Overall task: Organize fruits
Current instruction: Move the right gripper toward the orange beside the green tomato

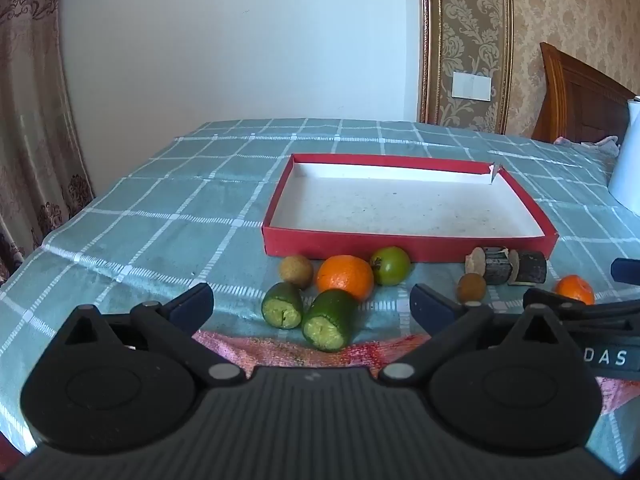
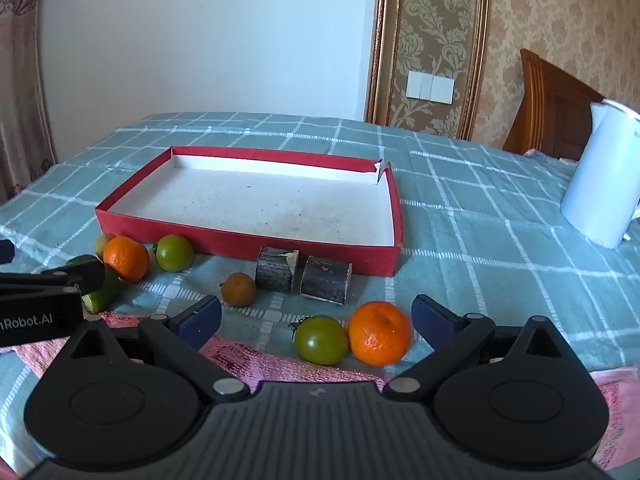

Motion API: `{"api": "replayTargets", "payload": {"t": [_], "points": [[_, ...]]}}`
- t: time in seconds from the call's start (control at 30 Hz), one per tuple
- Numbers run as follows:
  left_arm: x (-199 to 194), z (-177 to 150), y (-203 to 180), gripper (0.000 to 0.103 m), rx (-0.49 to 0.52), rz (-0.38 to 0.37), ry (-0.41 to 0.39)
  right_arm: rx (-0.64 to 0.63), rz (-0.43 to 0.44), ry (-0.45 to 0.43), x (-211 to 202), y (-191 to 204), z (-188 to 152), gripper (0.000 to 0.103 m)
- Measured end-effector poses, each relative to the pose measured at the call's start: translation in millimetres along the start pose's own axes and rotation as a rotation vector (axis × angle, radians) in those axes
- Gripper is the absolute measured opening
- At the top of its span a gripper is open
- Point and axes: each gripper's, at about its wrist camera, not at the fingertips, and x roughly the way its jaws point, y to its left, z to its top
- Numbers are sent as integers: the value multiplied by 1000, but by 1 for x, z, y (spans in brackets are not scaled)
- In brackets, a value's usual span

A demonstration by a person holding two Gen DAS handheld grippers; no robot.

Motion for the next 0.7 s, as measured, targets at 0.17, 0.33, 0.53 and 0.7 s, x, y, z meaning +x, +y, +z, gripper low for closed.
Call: {"api": "replayTargets", "payload": {"t": [0.17,0.33,0.53,0.7], "points": [[1,0,-1,103,9,0,-2,16,14,-25,-1,-1,-1,102],[4,-5,2,103,6,4,-1,-15,-4,-31,-4,-1,0,102],[3,-5,0,103,4,6,7,-17,3,-68,-5,2,-2,102],[4,-7,1,103,0,4,12,-30,-4,-91,-9,0,-2,102]]}}
